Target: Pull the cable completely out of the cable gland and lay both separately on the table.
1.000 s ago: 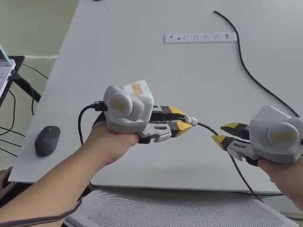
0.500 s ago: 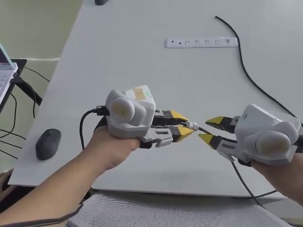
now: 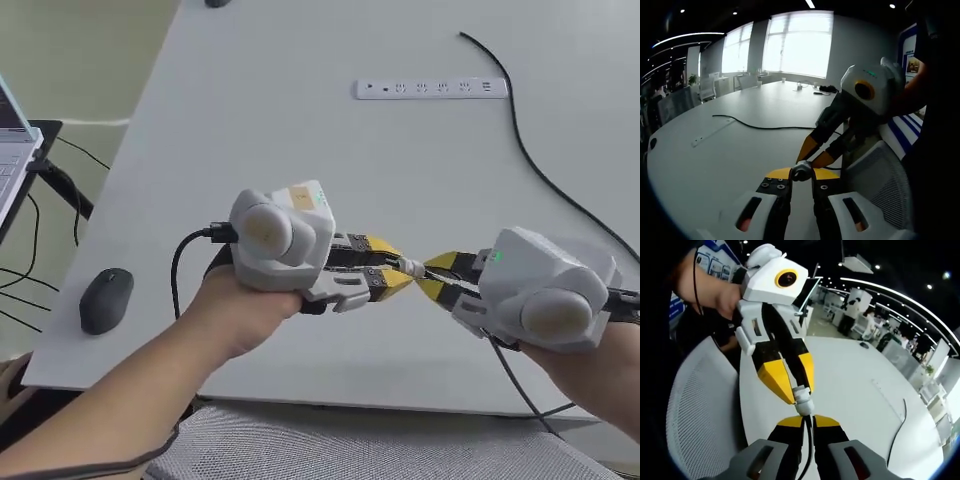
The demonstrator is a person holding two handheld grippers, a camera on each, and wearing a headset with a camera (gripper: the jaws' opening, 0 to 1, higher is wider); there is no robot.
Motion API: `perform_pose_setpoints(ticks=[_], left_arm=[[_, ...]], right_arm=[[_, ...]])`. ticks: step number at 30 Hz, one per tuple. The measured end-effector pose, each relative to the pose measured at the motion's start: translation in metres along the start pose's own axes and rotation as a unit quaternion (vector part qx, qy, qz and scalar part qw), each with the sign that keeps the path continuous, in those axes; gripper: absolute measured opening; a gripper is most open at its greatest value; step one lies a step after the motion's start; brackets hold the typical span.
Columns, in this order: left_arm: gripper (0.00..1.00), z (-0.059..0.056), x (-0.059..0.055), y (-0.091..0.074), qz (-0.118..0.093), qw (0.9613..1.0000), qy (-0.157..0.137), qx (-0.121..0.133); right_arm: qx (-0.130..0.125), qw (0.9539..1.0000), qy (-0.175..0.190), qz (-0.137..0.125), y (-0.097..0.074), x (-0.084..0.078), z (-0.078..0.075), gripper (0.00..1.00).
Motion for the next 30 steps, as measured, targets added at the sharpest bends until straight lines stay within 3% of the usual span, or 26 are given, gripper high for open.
perform_pose_setpoints(ticks=[11, 15, 24, 30], left_arm=[[0.15, 0.001, -0.001, 0.000, -0.002, 1.0000, -0.002, 0.001], [0.15, 0.002, -0.002, -0.002, -0.003, 1.0000, -0.003, 0.003], [0.15, 0.004, -0.003, -0.004, -0.006, 0.9999, -0.006, 0.006], [0.15, 0.004, -0.003, -0.005, -0.007, 0.9999, -0.006, 0.008]], right_arm=[[0.003, 1.0000, 0.006, -0.002, 0.001, -0.001, 0.000, 0.00], [0.002, 0.9998, 0.016, 0.009, 0.004, -0.004, -0.001, 0.00], [-0.003, 0.9959, 0.086, 0.028, 0.003, -0.020, -0.004, 0.00], [-0.008, 0.9933, 0.109, 0.037, 0.001, -0.027, -0.004, 0.00]])
Point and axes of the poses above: the centre of the closed fingertips' face, and the gripper's own axes: y roughly forward along the fingers, z roughly to its left, x roughly out of its top, the point moved 10 cm from there along -y, roughly backward along the fingers, and after that the axes turned 2 degrees about z, right-handed, at the moved point
